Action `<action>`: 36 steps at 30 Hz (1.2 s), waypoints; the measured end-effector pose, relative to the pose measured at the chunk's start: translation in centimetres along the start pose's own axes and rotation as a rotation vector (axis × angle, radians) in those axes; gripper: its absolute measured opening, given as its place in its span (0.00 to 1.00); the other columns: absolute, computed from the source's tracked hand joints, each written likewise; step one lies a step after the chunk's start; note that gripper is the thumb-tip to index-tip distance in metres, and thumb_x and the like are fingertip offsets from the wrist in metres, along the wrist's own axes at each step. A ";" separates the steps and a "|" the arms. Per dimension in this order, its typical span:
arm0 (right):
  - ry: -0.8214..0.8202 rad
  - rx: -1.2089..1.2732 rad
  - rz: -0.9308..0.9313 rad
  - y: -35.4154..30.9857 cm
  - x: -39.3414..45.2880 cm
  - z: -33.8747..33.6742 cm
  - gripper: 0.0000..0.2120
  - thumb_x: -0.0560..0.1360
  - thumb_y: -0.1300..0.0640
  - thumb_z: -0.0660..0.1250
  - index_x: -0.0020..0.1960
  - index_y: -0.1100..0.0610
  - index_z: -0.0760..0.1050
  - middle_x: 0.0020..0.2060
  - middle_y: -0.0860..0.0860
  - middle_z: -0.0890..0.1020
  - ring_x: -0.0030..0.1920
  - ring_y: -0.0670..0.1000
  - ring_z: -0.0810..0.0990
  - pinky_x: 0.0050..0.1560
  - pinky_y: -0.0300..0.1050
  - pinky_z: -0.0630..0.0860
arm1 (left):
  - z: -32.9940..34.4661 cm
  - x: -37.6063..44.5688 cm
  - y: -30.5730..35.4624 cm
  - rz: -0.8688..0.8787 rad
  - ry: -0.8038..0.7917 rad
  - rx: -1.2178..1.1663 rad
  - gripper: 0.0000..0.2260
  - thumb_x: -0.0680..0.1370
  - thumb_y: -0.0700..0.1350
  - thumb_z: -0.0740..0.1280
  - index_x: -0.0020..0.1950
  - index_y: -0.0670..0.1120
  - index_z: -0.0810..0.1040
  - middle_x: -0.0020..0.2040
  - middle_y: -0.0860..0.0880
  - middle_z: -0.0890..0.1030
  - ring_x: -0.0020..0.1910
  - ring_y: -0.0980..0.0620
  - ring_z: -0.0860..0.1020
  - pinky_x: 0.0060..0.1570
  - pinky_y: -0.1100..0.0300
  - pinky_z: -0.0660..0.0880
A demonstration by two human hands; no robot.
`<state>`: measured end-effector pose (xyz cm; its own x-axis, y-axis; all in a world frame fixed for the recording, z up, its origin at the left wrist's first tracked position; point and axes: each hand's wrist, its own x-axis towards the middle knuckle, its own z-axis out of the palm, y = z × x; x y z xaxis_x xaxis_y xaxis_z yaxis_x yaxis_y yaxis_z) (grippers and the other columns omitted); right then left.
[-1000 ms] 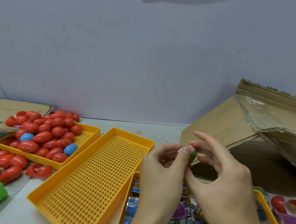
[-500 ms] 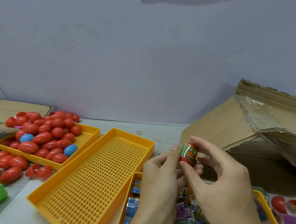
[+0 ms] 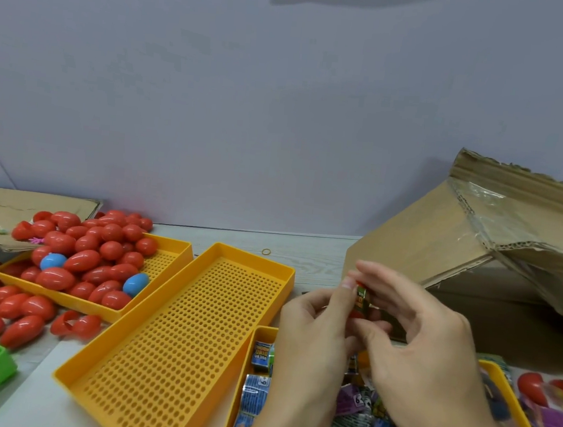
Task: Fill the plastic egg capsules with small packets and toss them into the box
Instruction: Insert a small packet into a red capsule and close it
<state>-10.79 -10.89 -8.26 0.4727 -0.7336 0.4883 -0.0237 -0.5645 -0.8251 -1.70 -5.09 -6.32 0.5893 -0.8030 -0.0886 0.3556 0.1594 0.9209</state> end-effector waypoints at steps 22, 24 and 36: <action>0.133 0.060 0.062 0.2 0.3 0.2 0.27 0.68 0.69 0.76 0.57 0.42 0.81 0.50 0.35 0.84 0.47 0.37 0.83 0.46 0.28 0.77 | 1.0 -0.6 0.0 -0.156 -0.057 -0.232 0.19 0.84 0.47 0.57 0.48 0.33 0.80 0.44 0.31 0.84 0.42 0.37 0.85 0.40 0.53 0.84; 0.137 0.064 0.061 0.2 0.3 0.1 0.27 0.68 0.69 0.76 0.56 0.41 0.80 0.50 0.34 0.84 0.49 0.37 0.83 0.48 0.31 0.78 | 1.0 -0.7 0.1 -0.180 -0.060 -0.255 0.19 0.84 0.47 0.58 0.48 0.33 0.80 0.43 0.31 0.84 0.41 0.38 0.85 0.39 0.53 0.84; 0.120 0.110 0.112 -0.1 0.3 0.2 0.28 0.69 0.71 0.74 0.54 0.38 0.81 0.49 0.34 0.84 0.43 0.41 0.86 0.46 0.40 0.83 | 1.2 -0.9 0.1 -0.227 -0.027 -0.192 0.21 0.86 0.49 0.53 0.51 0.35 0.78 0.39 0.33 0.84 0.36 0.42 0.85 0.32 0.56 0.82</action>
<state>-10.49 -11.01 -8.12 0.3639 -0.8329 0.4169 0.0298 -0.4369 -0.8990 -3.02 -5.07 -5.66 0.4602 -0.8451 -0.2720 0.6083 0.0770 0.7900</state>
